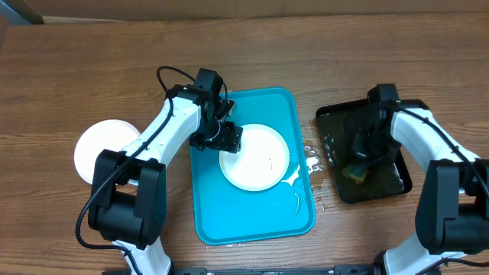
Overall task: Clean dirty plates on tray and stack at the side
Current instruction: 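Grasp the sponge in the black tray with the right gripper, then scrub the held white plate with the sponge in right gripper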
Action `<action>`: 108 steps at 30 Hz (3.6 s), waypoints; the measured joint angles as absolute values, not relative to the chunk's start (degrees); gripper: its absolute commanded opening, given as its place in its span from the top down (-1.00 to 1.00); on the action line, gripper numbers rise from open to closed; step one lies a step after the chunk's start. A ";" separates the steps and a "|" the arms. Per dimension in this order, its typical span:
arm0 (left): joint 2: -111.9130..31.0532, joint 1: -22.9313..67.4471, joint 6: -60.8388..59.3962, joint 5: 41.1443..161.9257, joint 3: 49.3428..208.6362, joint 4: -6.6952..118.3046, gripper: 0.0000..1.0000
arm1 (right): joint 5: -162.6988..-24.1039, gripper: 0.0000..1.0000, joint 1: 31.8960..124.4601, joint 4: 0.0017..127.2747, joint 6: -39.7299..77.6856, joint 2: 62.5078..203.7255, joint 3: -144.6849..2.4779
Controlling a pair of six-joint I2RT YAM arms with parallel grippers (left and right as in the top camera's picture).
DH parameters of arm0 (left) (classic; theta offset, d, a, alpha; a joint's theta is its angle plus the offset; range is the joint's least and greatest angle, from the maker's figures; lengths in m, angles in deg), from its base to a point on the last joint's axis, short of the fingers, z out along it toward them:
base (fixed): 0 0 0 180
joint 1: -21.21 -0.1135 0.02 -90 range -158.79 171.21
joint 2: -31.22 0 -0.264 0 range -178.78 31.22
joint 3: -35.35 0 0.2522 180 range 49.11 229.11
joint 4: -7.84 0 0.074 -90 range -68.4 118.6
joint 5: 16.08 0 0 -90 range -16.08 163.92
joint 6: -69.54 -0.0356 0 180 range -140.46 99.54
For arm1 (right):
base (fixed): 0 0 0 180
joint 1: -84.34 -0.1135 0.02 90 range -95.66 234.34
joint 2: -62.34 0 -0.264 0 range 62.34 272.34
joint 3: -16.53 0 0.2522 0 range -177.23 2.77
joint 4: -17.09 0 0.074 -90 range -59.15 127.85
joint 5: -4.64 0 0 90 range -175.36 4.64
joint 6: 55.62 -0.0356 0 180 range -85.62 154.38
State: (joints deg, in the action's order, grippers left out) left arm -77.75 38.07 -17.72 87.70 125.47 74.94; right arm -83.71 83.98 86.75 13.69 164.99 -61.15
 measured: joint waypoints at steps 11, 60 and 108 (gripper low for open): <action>-77.75 38.09 -17.69 87.83 125.47 74.70 -0.64 | -86.66 0.04 83.98 92.57 16.53 158.83 -64.36; -77.01 38.75 -12.75 86.52 116.20 63.92 0.92 | -100.47 0.92 68.68 85.92 12.95 151.14 -66.15; -76.90 40.24 -2.37 88.03 115.88 63.86 0.92 | -84.71 0.92 57.29 89.68 -11.56 165.41 -68.60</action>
